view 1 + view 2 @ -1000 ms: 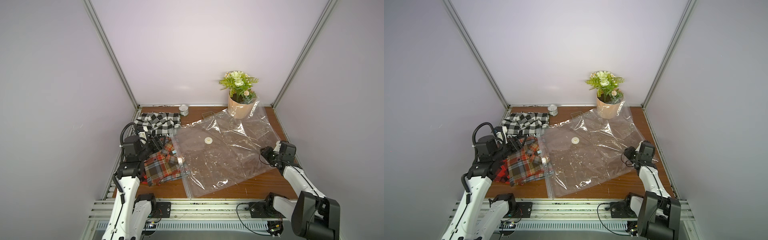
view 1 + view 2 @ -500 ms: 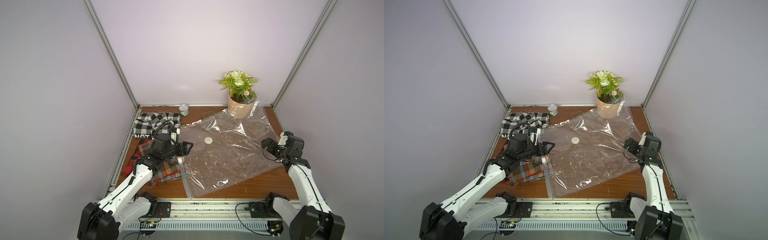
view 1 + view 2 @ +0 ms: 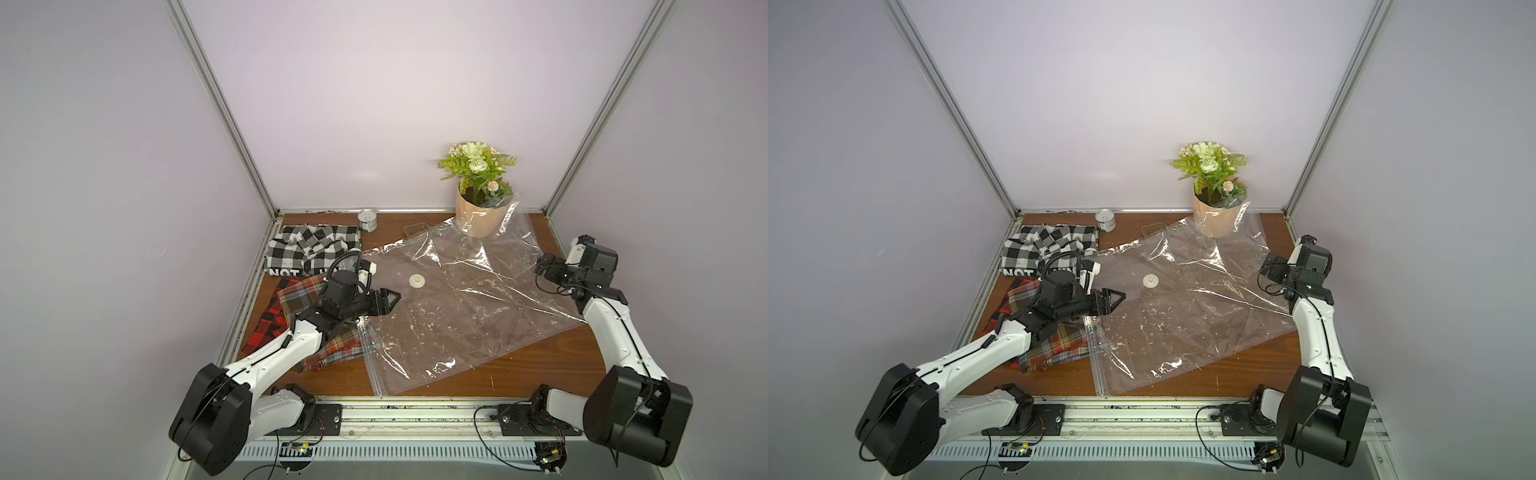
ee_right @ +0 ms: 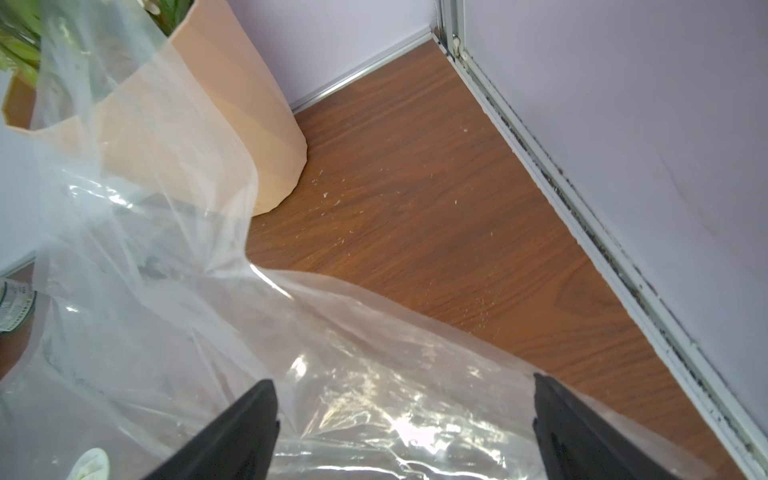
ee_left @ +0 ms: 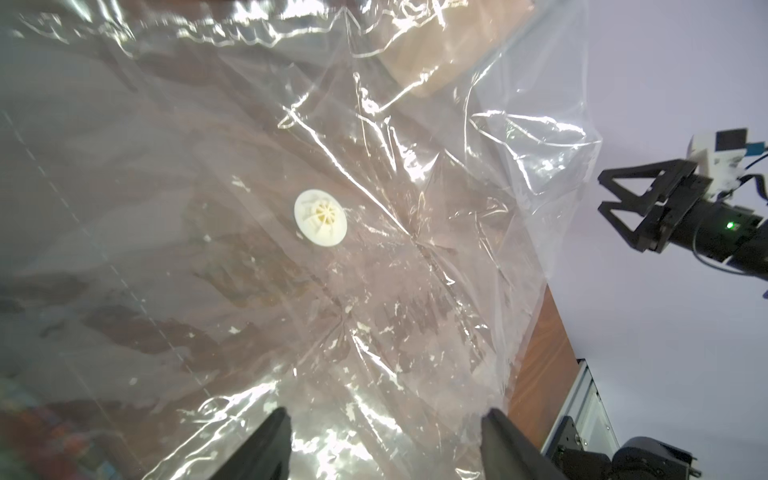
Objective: Take the shirt out of the vacuum bag
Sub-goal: Adjust the vacuum bag at the center of the board.
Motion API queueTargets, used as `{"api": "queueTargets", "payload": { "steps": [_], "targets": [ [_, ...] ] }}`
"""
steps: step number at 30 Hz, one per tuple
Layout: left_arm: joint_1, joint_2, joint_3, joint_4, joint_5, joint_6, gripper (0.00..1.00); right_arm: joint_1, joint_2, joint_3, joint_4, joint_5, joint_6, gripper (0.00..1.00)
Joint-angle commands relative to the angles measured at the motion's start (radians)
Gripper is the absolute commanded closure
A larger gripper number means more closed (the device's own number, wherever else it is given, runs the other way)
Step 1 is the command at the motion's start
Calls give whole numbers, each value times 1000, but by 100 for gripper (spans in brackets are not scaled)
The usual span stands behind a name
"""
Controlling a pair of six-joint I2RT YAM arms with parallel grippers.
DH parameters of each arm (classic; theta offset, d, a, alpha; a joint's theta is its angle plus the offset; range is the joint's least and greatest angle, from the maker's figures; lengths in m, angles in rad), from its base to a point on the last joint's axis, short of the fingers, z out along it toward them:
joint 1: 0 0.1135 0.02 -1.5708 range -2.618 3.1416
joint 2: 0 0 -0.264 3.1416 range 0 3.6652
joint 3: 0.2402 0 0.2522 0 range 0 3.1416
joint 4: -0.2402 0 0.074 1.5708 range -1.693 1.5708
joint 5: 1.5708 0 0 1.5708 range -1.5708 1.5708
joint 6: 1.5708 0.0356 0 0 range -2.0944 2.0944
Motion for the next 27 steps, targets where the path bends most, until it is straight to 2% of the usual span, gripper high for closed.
{"api": "queueTargets", "payload": {
  "steps": [1,5,12,16,27],
  "targets": [
    [-15,48,-7,91,55,-18,26,-4,29,1,121,-36,-157,1],
    [-18,97,4,101,69,-7,27,-45,108,40,148,-59,-187,1],
    [-16,149,-5,118,77,-9,27,-152,258,152,195,-386,-163,4],
    [-17,177,-9,121,80,-6,27,-180,331,202,187,-563,-172,4],
    [-17,233,20,116,82,-1,28,-194,416,143,290,-645,-170,6]
  ]
}}
